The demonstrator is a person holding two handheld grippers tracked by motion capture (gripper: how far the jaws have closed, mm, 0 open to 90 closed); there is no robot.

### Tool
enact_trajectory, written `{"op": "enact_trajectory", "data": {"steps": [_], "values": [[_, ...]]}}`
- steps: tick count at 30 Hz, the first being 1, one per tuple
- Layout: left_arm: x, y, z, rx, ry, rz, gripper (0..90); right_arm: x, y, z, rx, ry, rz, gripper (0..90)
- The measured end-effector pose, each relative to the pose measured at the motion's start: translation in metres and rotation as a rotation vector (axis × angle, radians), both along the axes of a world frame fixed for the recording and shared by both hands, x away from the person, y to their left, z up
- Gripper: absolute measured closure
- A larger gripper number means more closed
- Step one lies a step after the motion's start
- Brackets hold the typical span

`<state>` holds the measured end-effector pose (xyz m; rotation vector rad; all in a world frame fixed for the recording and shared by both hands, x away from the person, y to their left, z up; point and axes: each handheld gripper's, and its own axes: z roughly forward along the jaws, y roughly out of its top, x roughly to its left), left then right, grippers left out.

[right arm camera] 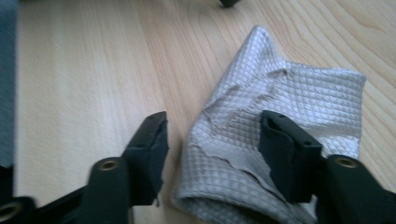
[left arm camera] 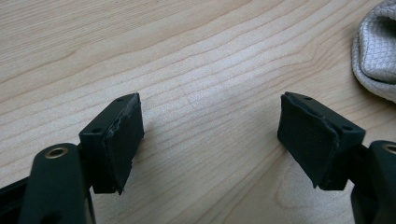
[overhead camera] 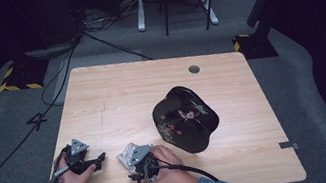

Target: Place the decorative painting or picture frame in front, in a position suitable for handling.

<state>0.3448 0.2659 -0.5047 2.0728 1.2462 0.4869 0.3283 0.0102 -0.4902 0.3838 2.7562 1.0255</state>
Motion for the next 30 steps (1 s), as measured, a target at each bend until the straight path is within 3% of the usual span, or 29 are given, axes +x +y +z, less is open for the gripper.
{"op": "enact_trajectory", "data": {"steps": [3, 5, 8, 11, 12, 16, 23, 30], "values": [[-0.001, -0.001, 0.0, -0.004, -0.001, -0.003, 25.4, 0.002, -0.002, 0.004, -0.013, -0.005, 0.011, 74.7], [-0.002, -0.001, 0.001, -0.007, -0.007, -0.003, 28.4, 0.003, -0.003, 0.005, -0.005, 0.006, 0.015, 84.2], [-0.002, -0.001, 0.001, -0.017, -0.008, 0.004, 33.7, 0.002, -0.006, 0.008, 0.008, 0.012, 0.019, 85.7], [-0.001, 0.002, 0.002, -0.033, -0.001, 0.011, 37.5, -0.002, -0.013, 0.017, 0.057, 0.019, 0.029, 86.0], [-0.001, 0.002, 0.002, -0.063, 0.005, 0.018, 37.7, -0.003, -0.015, 0.02, 0.068, 0.021, 0.03, 86.0], [0.001, 0.003, 0.003, -0.072, 0.0, 0.028, 36.9, -0.008, -0.028, 0.035, 0.135, 0.037, 0.028, 86.1], [0.002, 0.001, 0.006, -0.089, -0.001, 0.03, 36.1, -0.01, -0.036, 0.035, 0.147, 0.039, 0.02, 86.1], [0.003, -0.002, 0.006, -0.092, 0.002, 0.017, 36.1, -0.016, -0.041, 0.033, 0.146, 0.049, 0.051, 86.1]]}}
